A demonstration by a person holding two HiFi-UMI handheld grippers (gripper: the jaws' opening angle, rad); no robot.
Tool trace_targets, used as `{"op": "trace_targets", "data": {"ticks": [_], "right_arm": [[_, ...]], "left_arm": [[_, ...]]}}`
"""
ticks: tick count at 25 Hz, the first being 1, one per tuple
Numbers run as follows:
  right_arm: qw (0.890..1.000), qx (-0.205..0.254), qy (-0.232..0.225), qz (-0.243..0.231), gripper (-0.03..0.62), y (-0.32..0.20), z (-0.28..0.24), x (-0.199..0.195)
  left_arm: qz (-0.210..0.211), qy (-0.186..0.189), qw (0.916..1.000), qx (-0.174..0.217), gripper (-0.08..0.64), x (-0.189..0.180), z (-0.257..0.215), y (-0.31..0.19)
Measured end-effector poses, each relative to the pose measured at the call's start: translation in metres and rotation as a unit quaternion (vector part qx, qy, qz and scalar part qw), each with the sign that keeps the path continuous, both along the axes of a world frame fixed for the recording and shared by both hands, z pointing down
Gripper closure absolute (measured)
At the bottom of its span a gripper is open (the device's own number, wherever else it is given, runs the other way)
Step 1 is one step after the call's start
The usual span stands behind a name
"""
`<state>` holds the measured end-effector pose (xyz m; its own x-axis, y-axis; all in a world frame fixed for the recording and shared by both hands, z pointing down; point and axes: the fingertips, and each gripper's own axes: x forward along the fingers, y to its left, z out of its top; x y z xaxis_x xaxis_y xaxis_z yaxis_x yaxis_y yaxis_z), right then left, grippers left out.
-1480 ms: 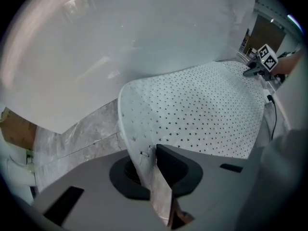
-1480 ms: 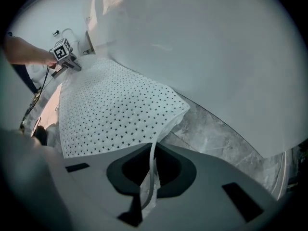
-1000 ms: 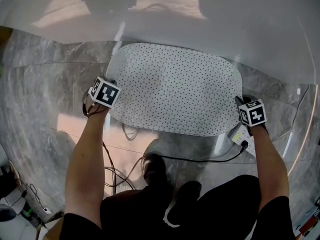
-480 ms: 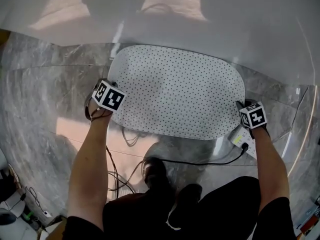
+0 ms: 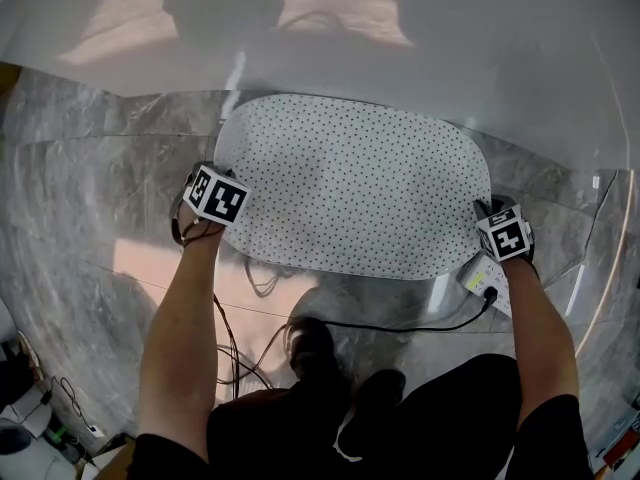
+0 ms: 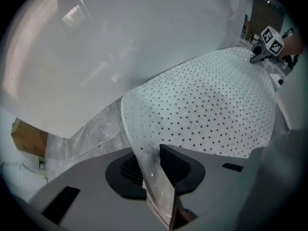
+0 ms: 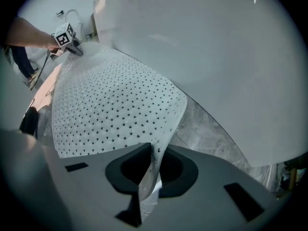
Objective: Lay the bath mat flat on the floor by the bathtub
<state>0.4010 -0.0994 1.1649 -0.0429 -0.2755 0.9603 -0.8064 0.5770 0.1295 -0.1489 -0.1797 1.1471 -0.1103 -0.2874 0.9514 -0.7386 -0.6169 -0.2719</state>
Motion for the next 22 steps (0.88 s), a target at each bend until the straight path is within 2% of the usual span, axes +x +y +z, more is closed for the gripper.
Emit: {"op": "trace_targets", "data": {"ticks": [2, 4, 6, 7, 11, 17, 19, 22], "right_arm": [[1.000, 0.000, -0.001, 0.005, 0.546, -0.001, 0.001, 0.000], [1.000, -0.007, -0.011, 0.024, 0.541, 0.000, 0.004, 0.002], [0.999, -0.009, -0.019, 0.041, 0.512, 0.001, 0.004, 0.005], [0.999, -0.006, -0.019, 0.044, 0.494, 0.001, 0.003, 0.006], [0.998, 0.016, -0.023, 0.048, 0.437, -0.004, -0.003, 0.015], [0.993, 0.071, -0.019, 0.096, 0.434, -0.012, -0.022, 0.046], [0.994, 0.070, -0.013, 0.081, 0.434, -0.009, -0.023, 0.043], [0.998, 0.056, -0.021, 0.020, 0.434, 0.001, -0.019, 0.017]], "left_arm": [[-0.009, -0.004, 0.9999, 0.010, 0.466, -0.002, -0.002, -0.002], [-0.015, -0.015, 0.9994, 0.027, 0.425, -0.006, -0.006, -0.007], [-0.017, -0.025, 0.9986, 0.043, 0.354, -0.012, -0.012, -0.012], [-0.020, -0.026, 0.9983, 0.049, 0.342, -0.014, -0.015, -0.014], [-0.028, -0.008, 0.9980, 0.056, 0.342, -0.013, -0.017, -0.012], [-0.010, 0.041, 0.9986, 0.031, 0.342, 0.010, -0.007, 0.003], [0.001, 0.064, 0.9975, 0.030, 0.342, 0.021, -0.005, 0.007], [0.024, 0.104, 0.9943, 0.012, 0.342, 0.043, 0.002, 0.018]]}}
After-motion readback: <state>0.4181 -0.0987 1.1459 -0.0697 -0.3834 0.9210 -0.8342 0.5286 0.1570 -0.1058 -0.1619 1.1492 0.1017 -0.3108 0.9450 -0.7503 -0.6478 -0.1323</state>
